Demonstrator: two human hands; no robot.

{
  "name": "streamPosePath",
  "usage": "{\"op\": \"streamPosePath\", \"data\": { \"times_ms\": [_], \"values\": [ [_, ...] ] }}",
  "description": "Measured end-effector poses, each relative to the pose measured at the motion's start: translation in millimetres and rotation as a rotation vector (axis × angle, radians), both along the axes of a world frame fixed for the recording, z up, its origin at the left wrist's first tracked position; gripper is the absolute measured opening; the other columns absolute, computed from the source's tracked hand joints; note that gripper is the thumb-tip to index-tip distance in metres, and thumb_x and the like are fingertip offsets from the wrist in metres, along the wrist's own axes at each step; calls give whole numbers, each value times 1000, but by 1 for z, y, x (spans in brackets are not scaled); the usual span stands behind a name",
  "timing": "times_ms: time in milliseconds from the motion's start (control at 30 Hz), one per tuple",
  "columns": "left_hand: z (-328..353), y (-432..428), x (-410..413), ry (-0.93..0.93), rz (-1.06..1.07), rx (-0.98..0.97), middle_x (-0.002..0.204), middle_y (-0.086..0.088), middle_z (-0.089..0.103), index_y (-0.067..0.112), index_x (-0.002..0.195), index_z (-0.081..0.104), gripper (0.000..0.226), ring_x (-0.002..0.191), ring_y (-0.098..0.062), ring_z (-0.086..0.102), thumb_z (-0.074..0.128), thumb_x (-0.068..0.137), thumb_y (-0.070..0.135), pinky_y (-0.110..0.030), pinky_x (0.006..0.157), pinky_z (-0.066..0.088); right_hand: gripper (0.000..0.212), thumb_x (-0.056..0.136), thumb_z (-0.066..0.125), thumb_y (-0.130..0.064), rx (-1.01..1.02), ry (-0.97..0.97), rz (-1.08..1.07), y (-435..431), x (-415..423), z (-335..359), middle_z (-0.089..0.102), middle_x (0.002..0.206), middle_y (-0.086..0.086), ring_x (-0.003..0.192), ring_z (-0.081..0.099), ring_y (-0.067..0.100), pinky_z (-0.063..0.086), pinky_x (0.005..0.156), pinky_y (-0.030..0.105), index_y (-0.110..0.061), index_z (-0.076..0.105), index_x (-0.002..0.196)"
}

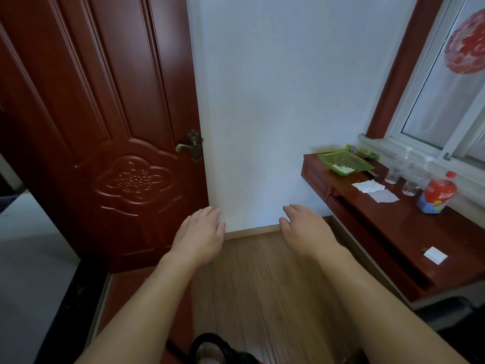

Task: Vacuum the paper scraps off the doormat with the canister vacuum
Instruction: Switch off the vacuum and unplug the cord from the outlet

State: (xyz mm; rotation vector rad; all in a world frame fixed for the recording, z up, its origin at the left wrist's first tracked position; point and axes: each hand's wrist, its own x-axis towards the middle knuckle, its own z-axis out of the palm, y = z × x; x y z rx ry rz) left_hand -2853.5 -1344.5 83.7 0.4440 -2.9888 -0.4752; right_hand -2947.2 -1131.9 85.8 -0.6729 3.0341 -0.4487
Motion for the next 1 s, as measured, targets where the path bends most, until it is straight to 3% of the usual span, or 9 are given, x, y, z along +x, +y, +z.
{"op": "streamPosePath", "data": {
  "times_ms": [267, 667, 833, 1000],
  "values": [
    [2, 27, -19, -1, -45, -2, 156, -2, 41, 16, 152, 38, 48, 145, -20, 33, 32, 108, 35, -36, 120, 22, 40, 105, 35, -30, -30, 42, -25, 30, -9, -2, 60, 128, 11, 117, 55, 25, 45, 99, 38, -4, 58, 127],
    [-7, 34, -37, -29, -339, -15, 144, -9, 48, 12, 138, 50, 41, 133, -26, 44, 32, 107, 32, -39, 110, 35, 43, 107, 35, -32, -17, 18, -322, 50, 51, -4, 52, 145, 7, 135, 45, 20, 32, 113, 32, -11, 50, 142],
    [-12, 43, -29, -30, -512, 0, 162, -5, 33, 19, 153, 38, 49, 149, -24, 30, 31, 108, 35, -41, 122, 28, 48, 106, 35, -37, -3, -18, -497, 54, 94, -10, 45, 154, 1, 143, 38, 17, 28, 118, 34, -17, 43, 149],
    [-22, 70, -21, -12, -667, -7, 164, -1, 31, 24, 154, 36, 50, 151, -23, 28, 34, 107, 41, -45, 122, 30, 48, 105, 36, -35, 0, -44, -659, 73, 144, -9, 48, 149, 2, 139, 42, 20, 32, 116, 36, -15, 44, 148]
  ]
}}
